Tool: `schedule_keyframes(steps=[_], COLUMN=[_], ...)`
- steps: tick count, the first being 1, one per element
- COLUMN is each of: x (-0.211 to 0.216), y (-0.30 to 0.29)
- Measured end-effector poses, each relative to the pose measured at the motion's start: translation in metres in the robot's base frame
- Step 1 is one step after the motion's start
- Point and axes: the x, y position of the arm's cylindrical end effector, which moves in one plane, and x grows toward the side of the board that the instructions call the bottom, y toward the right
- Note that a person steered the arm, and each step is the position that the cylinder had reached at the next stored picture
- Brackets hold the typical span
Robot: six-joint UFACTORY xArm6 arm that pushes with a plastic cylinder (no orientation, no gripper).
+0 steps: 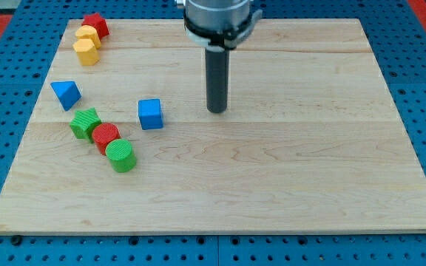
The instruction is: Push the blue cube upwards of the board
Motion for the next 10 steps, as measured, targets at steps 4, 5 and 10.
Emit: schedule_keyframes(steps=[4,5,10], x=[-0.017,0.023,0.012], y=[-0.169,-0.163,-0.091])
